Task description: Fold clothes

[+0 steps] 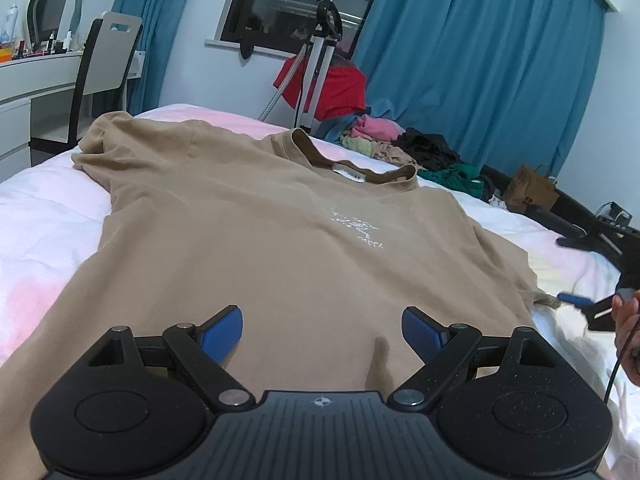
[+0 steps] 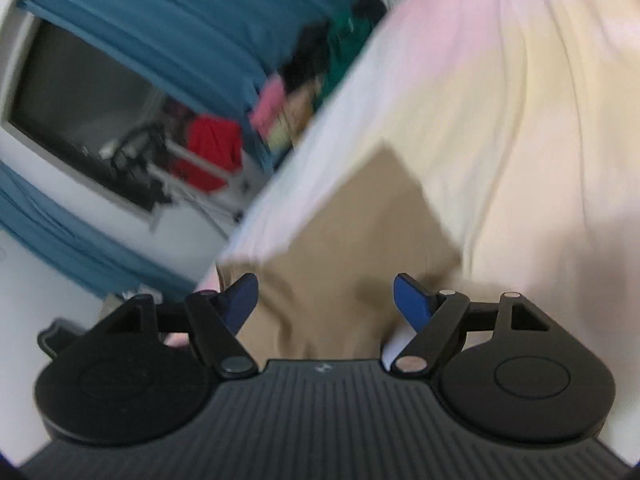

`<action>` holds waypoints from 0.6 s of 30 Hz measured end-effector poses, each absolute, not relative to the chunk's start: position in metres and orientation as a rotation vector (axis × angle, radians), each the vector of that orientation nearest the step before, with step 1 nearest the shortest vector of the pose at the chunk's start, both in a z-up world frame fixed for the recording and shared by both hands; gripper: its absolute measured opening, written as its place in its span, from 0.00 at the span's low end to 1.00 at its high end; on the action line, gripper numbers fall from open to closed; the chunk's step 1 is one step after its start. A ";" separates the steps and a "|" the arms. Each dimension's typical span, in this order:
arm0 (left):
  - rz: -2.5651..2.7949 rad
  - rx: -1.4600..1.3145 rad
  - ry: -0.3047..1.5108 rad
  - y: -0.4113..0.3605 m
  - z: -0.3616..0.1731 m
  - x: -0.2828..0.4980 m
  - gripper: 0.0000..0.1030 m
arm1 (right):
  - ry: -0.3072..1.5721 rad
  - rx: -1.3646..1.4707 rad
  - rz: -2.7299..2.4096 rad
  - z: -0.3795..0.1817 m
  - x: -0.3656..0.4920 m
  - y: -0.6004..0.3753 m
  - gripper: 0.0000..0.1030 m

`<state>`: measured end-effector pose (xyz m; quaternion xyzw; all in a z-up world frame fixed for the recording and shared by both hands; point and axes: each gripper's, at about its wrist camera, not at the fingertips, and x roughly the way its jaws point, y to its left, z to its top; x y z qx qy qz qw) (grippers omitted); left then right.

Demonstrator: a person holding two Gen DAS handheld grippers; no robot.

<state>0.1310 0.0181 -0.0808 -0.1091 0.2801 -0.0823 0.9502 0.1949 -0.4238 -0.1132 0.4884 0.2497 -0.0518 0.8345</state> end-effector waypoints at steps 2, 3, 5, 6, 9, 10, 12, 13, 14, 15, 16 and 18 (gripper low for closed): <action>-0.163 -0.221 0.570 0.018 -0.079 0.127 0.86 | 0.565 1.060 -0.107 -0.120 0.195 -0.413 0.75; -0.158 -0.220 0.571 0.018 -0.078 0.125 0.86 | 0.587 1.065 -0.102 -0.125 0.197 -0.409 0.75; -0.149 -0.211 0.572 0.016 -0.079 0.123 0.86 | 0.596 1.077 -0.116 -0.138 0.204 -0.407 0.74; -0.145 -0.203 0.570 0.016 -0.079 0.123 0.86 | 0.590 1.088 -0.116 -0.146 0.209 -0.407 0.72; -0.142 -0.196 0.571 0.015 -0.080 0.121 0.86 | 0.530 1.059 -0.098 -0.157 0.222 -0.408 0.55; -0.144 -0.201 0.572 0.015 -0.081 0.122 0.86 | 0.509 1.048 -0.091 -0.160 0.227 -0.409 0.34; -0.143 -0.194 0.571 0.015 -0.082 0.122 0.86 | 0.500 0.985 -0.094 -0.160 0.234 -0.408 0.10; -0.139 -0.185 0.569 0.014 -0.083 0.123 0.86 | 0.503 0.964 -0.103 -0.160 0.236 -0.409 0.08; -0.136 -0.180 0.570 0.015 -0.084 0.123 0.86 | 0.486 0.958 -0.130 -0.158 0.232 -0.412 0.05; -0.131 -0.179 0.572 0.015 -0.084 0.124 0.86 | 0.459 0.971 -0.150 -0.155 0.225 -0.415 0.05; -0.130 -0.184 0.575 0.016 -0.085 0.124 0.86 | 0.431 0.989 -0.168 -0.153 0.219 -0.418 0.05; -0.131 -0.199 0.580 0.018 -0.084 0.124 0.86 | 0.398 1.006 -0.181 -0.146 0.211 -0.419 0.05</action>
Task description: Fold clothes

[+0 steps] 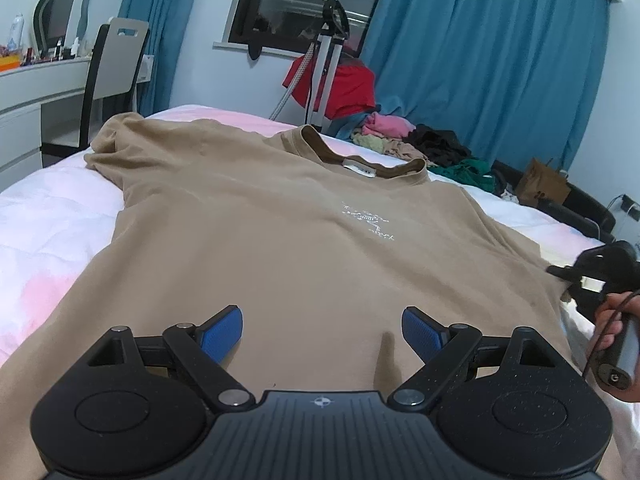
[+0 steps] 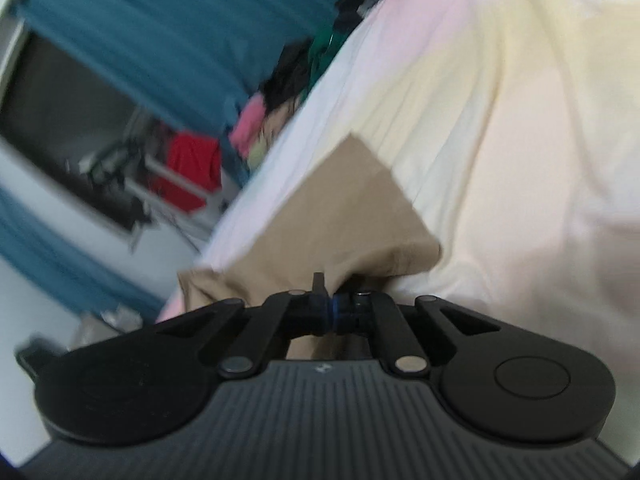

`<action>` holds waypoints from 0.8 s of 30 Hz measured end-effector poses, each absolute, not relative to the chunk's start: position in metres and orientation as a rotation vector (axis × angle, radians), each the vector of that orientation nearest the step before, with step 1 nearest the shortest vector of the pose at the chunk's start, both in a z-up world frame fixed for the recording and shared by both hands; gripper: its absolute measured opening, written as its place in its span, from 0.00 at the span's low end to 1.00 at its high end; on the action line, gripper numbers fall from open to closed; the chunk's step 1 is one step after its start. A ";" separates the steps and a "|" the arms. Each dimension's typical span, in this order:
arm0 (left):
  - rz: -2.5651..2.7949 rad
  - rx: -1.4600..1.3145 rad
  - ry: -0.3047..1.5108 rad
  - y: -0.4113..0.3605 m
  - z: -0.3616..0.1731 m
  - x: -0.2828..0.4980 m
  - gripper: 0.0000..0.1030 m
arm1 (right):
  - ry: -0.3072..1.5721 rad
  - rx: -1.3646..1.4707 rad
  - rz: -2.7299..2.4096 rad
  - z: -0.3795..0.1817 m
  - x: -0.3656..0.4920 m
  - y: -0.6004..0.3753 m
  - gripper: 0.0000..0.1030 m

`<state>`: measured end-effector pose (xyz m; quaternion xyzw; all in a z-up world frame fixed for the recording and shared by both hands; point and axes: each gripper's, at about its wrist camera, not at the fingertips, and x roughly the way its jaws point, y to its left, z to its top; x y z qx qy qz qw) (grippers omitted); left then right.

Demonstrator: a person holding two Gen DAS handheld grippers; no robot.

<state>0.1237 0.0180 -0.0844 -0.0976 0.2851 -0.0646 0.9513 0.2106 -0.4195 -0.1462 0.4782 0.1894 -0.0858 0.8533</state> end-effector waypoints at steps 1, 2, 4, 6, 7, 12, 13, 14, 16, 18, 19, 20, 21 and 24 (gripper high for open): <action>-0.133 -0.205 0.579 0.019 -0.084 0.123 0.86 | 0.394 1.004 -0.179 -0.145 0.208 -0.419 0.05; -0.135 -0.212 0.579 0.019 -0.083 0.123 0.86 | 0.396 1.022 -0.174 -0.146 0.208 -0.420 0.05; -0.133 -0.215 0.578 0.019 -0.082 0.122 0.86 | 0.402 1.070 -0.163 -0.152 0.208 -0.421 0.08; -0.130 -0.219 0.577 0.019 -0.082 0.122 0.86 | 0.429 1.126 -0.123 -0.162 0.215 -0.424 0.10; -0.130 -0.218 0.577 0.019 -0.082 0.122 0.86 | 0.446 1.143 -0.101 -0.167 0.220 -0.423 0.14; -0.130 -0.220 0.581 0.019 -0.082 0.125 0.86 | 0.392 1.098 -0.005 -0.170 0.237 -0.417 0.60; -0.133 -0.224 0.583 0.019 -0.083 0.125 0.86 | 0.381 1.080 -0.004 -0.169 0.241 -0.417 0.60; -0.139 -0.240 0.586 0.020 -0.084 0.126 0.86 | 0.373 1.063 -0.007 -0.168 0.245 -0.417 0.60; -0.149 -0.269 0.591 0.023 -0.085 0.127 0.86 | 0.343 1.042 -0.020 -0.168 0.253 -0.421 0.60; -0.153 -0.289 0.593 0.025 -0.085 0.128 0.86 | 0.311 1.024 -0.040 -0.168 0.262 -0.426 0.60; -0.156 -0.296 0.591 0.025 -0.086 0.128 0.86 | 0.299 1.011 -0.057 -0.168 0.266 -0.429 0.59; -0.168 -0.294 0.578 0.025 -0.087 0.129 0.86 | 0.293 1.002 -0.070 -0.168 0.271 -0.432 0.59; -0.180 -0.291 0.566 0.025 -0.089 0.130 0.86 | 0.290 0.994 -0.082 -0.168 0.275 -0.435 0.59; -0.177 -0.276 0.552 0.024 -0.093 0.135 0.87 | 0.299 0.960 -0.093 -0.165 0.292 -0.439 0.60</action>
